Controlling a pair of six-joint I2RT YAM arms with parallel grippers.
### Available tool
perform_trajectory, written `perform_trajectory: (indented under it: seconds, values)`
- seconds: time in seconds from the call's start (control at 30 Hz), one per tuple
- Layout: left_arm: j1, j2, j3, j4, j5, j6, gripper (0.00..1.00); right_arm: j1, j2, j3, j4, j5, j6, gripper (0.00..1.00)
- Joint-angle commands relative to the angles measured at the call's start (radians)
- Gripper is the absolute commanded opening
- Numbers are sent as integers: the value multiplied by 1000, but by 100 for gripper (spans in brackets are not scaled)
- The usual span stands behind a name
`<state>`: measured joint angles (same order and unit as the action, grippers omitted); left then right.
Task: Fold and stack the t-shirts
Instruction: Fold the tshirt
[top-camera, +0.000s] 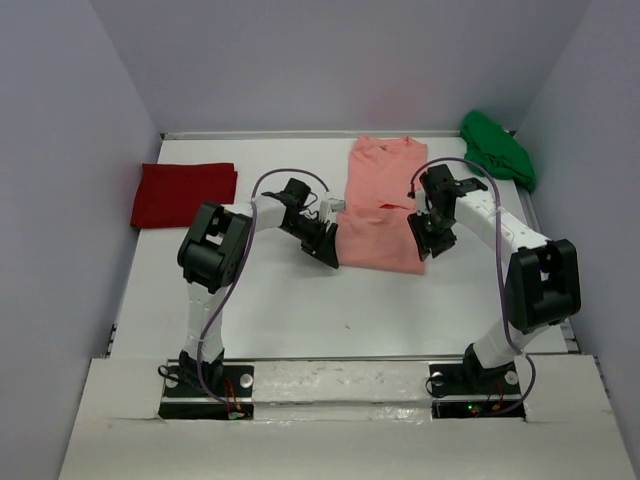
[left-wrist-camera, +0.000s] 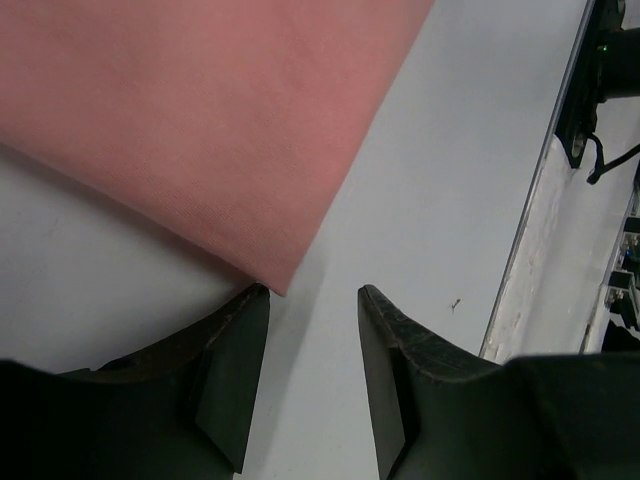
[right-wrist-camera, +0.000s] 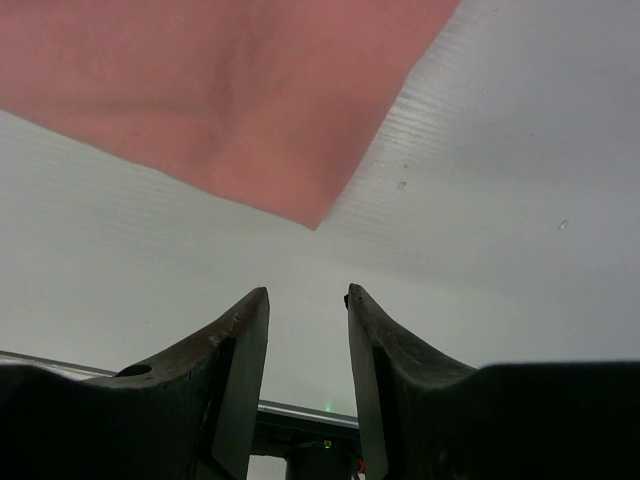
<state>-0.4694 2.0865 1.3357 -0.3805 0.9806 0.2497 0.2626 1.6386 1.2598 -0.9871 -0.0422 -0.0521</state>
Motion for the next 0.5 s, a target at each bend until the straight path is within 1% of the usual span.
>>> perform_trajectory:
  seconds: [0.0, 0.23, 0.4, 0.43, 0.47]
  values:
    - [3, 18, 23, 46, -80, -49, 54, -3, -11, -3, 11, -41, 0, 43]
    - [-9, 64, 59, 34, -102, -36, 50, -3, -22, -34, 10, -62, -6, 43]
    - [-17, 64, 53, 46, -129, -41, 41, -3, -26, -43, 8, -85, -9, 44]
    - [-17, 66, 54, 45, -137, -41, 33, -3, -25, -48, 10, -90, -11, 44]
    - [-18, 66, 56, 43, -137, -41, 33, -3, -23, -48, 10, -91, -11, 44]
